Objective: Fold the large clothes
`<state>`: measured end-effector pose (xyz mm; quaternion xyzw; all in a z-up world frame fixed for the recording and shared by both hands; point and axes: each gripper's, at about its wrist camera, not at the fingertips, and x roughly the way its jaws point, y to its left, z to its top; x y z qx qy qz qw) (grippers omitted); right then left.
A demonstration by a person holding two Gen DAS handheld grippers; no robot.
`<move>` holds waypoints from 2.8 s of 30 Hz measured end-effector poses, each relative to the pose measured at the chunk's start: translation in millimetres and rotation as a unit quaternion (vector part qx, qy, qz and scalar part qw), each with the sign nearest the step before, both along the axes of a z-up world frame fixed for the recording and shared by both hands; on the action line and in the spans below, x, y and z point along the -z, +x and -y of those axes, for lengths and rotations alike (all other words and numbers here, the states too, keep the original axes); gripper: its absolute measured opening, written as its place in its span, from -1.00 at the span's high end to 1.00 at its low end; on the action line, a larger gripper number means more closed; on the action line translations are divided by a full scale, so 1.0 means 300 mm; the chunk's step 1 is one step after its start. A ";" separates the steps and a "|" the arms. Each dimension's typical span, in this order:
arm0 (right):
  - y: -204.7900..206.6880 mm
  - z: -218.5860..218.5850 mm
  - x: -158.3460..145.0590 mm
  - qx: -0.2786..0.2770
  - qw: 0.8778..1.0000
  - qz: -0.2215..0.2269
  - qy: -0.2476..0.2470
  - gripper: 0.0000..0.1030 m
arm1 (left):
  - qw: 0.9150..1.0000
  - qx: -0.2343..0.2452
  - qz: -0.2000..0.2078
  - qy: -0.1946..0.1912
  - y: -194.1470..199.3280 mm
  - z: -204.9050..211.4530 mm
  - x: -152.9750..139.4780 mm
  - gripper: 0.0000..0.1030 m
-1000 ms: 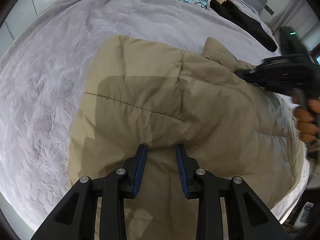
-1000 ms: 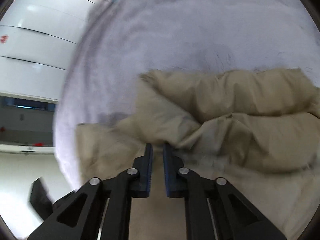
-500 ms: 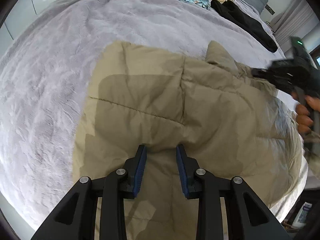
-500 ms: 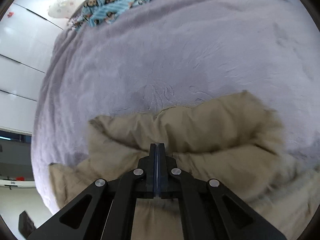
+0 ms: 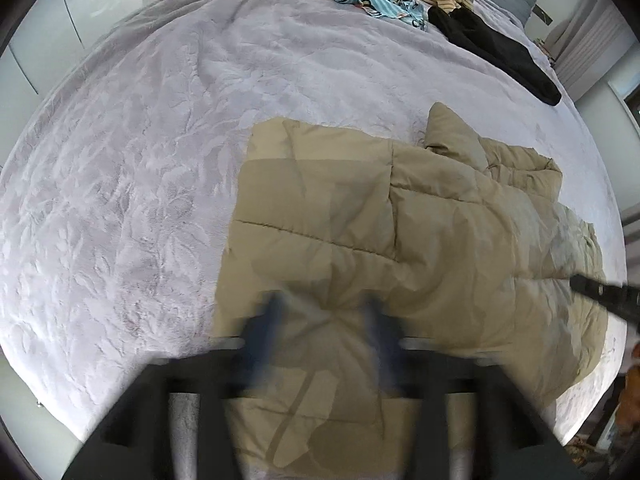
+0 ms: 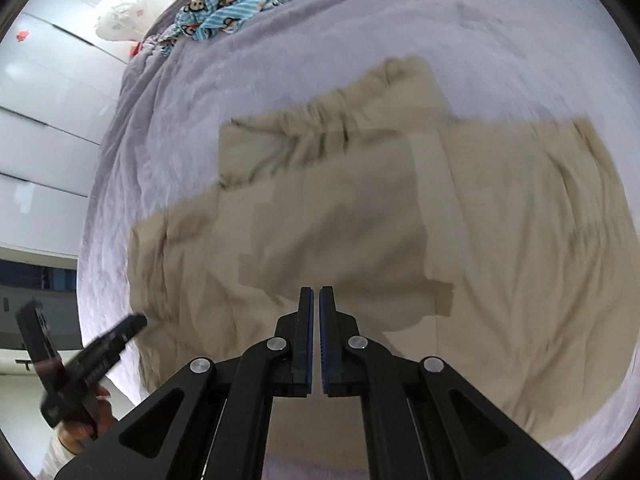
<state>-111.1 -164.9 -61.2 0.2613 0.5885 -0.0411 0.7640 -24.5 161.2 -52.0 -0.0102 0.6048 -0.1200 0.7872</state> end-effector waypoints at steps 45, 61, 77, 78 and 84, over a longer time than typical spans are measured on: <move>-0.116 -0.126 0.153 0.028 0.998 -0.046 0.015 -0.85 | 0.944 0.132 -0.164 -0.254 0.191 -0.093 0.360 -0.97; -0.108 0.059 0.137 0.074 0.997 0.014 0.007 0.86 | 0.939 0.171 -0.137 -0.264 0.083 0.025 0.048 0.50; -0.096 0.222 0.387 0.067 0.974 -0.009 0.218 1.00 | 0.965 0.228 -0.099 -0.084 -0.198 0.900 -0.366 0.46; -0.115 0.253 0.373 0.069 0.971 -0.024 0.227 0.99 | 0.964 0.231 -0.106 -0.080 -0.201 0.965 -0.360 0.40; -0.352 0.521 0.224 0.107 0.971 -0.004 0.212 0.95 | 0.934 0.258 -0.193 -0.153 -0.201 1.189 -0.237 -0.19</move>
